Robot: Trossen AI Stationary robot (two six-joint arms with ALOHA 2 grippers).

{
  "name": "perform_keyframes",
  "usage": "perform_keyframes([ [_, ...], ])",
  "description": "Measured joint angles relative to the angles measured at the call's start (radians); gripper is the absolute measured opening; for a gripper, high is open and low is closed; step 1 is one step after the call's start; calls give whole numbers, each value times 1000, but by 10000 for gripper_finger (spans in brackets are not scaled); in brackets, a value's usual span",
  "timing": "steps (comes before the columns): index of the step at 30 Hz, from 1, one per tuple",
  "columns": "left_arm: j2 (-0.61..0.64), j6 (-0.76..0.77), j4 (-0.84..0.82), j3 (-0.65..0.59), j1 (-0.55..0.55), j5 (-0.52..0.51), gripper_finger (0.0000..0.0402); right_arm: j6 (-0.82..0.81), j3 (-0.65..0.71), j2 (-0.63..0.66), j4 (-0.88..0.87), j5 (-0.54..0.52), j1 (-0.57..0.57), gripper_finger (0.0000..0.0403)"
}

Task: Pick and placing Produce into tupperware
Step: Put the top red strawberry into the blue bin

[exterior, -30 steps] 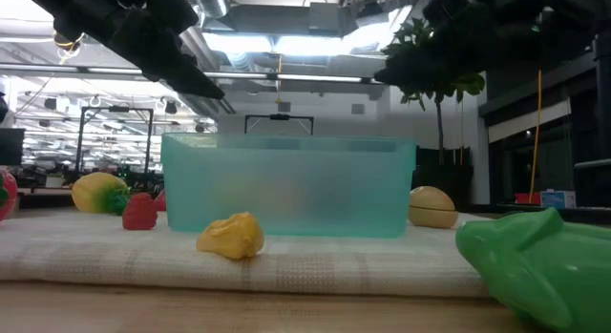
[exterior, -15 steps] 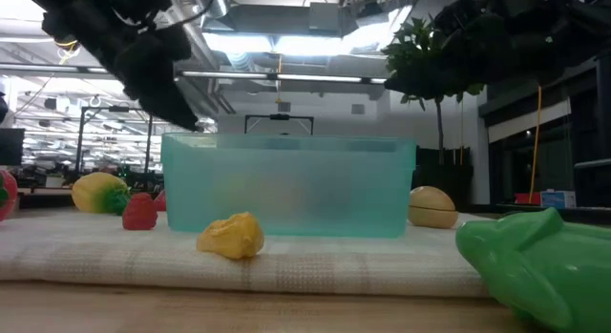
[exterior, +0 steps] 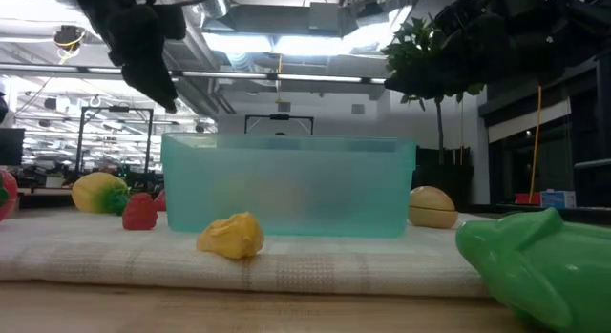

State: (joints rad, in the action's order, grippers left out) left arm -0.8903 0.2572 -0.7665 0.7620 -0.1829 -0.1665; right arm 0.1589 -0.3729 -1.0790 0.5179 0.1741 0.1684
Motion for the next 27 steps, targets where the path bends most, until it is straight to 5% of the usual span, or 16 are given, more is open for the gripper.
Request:
perform_keyframes([
  [17, -19, 29, -118, 53, 1, 22, 275, 0, 0, 0, -12, 0, 6, 289],
  [27, -178, 3, -114, 52, 35, 22, 275, 2, -2, -1, -24, 1, 6, 289],
])
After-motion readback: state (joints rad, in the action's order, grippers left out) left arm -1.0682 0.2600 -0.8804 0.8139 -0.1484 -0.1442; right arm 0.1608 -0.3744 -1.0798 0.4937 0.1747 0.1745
